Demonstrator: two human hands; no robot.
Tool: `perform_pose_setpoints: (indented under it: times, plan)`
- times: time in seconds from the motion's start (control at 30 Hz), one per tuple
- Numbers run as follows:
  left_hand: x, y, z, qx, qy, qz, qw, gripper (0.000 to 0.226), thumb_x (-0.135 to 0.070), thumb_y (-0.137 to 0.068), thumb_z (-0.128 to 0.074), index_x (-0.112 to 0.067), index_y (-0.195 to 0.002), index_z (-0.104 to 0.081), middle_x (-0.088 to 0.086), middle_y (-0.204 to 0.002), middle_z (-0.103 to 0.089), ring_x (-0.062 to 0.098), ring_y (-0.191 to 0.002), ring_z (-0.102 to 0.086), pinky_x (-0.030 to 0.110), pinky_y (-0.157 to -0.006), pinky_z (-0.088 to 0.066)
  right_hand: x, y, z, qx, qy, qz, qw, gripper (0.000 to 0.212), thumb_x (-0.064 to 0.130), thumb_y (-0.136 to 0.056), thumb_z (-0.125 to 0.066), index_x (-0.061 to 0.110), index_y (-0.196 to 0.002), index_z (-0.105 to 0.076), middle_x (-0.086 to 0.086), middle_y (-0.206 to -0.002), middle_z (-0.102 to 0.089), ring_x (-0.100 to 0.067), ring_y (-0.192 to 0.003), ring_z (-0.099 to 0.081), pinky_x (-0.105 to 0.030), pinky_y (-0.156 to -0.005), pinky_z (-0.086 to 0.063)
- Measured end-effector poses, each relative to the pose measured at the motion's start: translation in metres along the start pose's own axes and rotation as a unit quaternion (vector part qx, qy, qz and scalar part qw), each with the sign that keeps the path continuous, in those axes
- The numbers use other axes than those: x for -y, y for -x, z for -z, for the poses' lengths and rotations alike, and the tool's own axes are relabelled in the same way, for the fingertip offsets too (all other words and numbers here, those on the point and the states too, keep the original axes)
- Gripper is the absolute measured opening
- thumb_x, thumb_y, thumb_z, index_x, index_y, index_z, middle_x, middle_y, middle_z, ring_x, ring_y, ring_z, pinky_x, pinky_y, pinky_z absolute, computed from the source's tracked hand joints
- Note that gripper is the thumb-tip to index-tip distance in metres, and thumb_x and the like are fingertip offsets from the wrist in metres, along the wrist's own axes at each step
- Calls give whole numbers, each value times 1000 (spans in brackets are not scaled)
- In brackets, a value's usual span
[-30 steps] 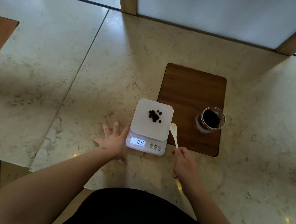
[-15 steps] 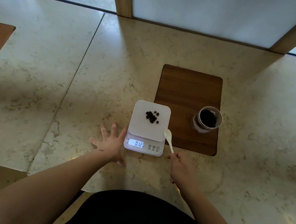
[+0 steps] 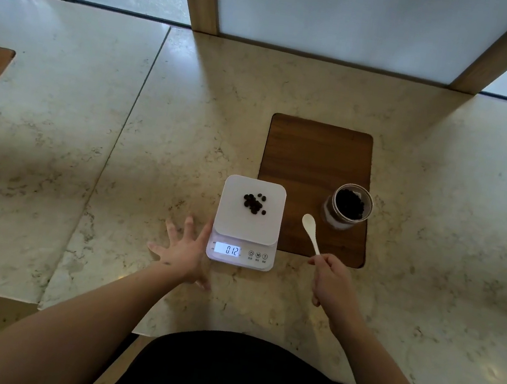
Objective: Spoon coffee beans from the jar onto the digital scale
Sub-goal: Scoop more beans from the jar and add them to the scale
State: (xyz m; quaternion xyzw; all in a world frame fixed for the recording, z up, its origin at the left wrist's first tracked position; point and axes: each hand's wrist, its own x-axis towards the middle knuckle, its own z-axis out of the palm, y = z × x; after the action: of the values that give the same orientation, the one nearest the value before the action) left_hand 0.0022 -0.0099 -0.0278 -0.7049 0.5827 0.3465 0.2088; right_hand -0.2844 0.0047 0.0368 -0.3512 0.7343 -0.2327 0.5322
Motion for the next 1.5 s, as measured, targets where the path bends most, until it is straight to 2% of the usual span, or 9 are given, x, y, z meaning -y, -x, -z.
perform_pose_setpoints:
  times: [0.2, 0.3, 0.4, 0.6, 0.7, 1.2, 1.33, 1.4, 1.5]
  plan:
    - [-1, -1, 0, 4, -9, 2, 1000, 154, -54, -53, -94, -51, -144, 30, 3, -159, 33, 48, -139, 35, 88, -98, -8, 15, -15, 30, -88, 24, 96, 991, 27, 29, -103, -42, 19, -94, -65, -1, -63, -52, -12, -50, -44, -32, -46, -38]
    - [0, -2, 0, 7, -7, 3, 1000, 154, -54, -52, -94, -52, -143, 30, 3, -158, 35, 48, -140, 34, 88, -99, -8, 18, -27, 50, -145, 144, 157, 966, 25, 24, -102, -45, 21, -86, -63, 2, -61, -54, -6, -46, -45, -21, -42, -33]
    - [2, -2, -2, 0, -5, 1, 1000, 155, -53, -50, -95, -54, -142, 30, 1, -158, 34, 48, -140, 34, 88, -97, -8, 24, -38, 72, -197, 264, 197, 924, 29, 21, -102, -46, 14, -77, -60, -1, -56, -52, -16, -48, -46, -30, -43, -27]
    - [1, -4, -2, -2, -11, 1, 1000, 156, -55, -49, -94, -54, -141, 31, 1, -158, 34, 48, -140, 33, 88, -98, -8, 44, -55, 89, -206, 410, 178, 871, 33, 21, -102, -41, 4, -84, -64, -10, -67, -58, -33, -62, -54, -37, -56, -40]
    - [0, -2, -1, 3, -12, 6, 1000, 155, -56, -51, -94, -53, -142, 32, 2, -157, 36, 48, -140, 34, 87, -98, -7, 50, -60, 86, -196, 433, 167, 864, 33, 20, -102, -41, 5, -81, -61, -13, -70, -58, -33, -64, -51, -37, -58, -37]
    - [0, -5, -1, 20, -15, 8, 1000, 157, -55, -50, -95, -50, -143, 32, 1, -155, 41, 46, -135, 42, 89, -95, -5, 52, -68, 81, -137, 348, 104, 921, 34, 15, -94, -43, 12, -60, -47, -6, -61, -50, -23, -59, -49, -32, -51, -30]
    - [0, -4, -2, 20, -16, 10, 1000, 157, -55, -51, -94, -50, -143, 32, 2, -155, 42, 46, -136, 40, 89, -96, -5, 50, -74, 83, -120, 314, 92, 937, 30, 14, -95, -44, 7, -72, -63, -10, -68, -60, -24, -64, -55, -27, -52, -33]
    - [0, -4, -1, 21, -16, 11, 1000, 156, -55, -51, -94, -50, -144, 32, 2, -155, 42, 47, -137, 40, 88, -97, -5, 49, -77, 83, -109, 286, 81, 949, 28, 14, -95, -45, 18, -77, -66, -4, -70, -64, -15, -63, -54, -24, -52, -34]
    - [-1, -4, -1, 23, -15, 10, 1000, 157, -55, -51, -94, -50, -143, 33, 2, -154, 43, 46, -136, 41, 89, -97, -6, 49, -80, 83, -106, 212, 54, 970, 33, 17, -94, -50, 26, -66, -65, 0, -62, -59, -17, -59, -54, -28, -54, -36]
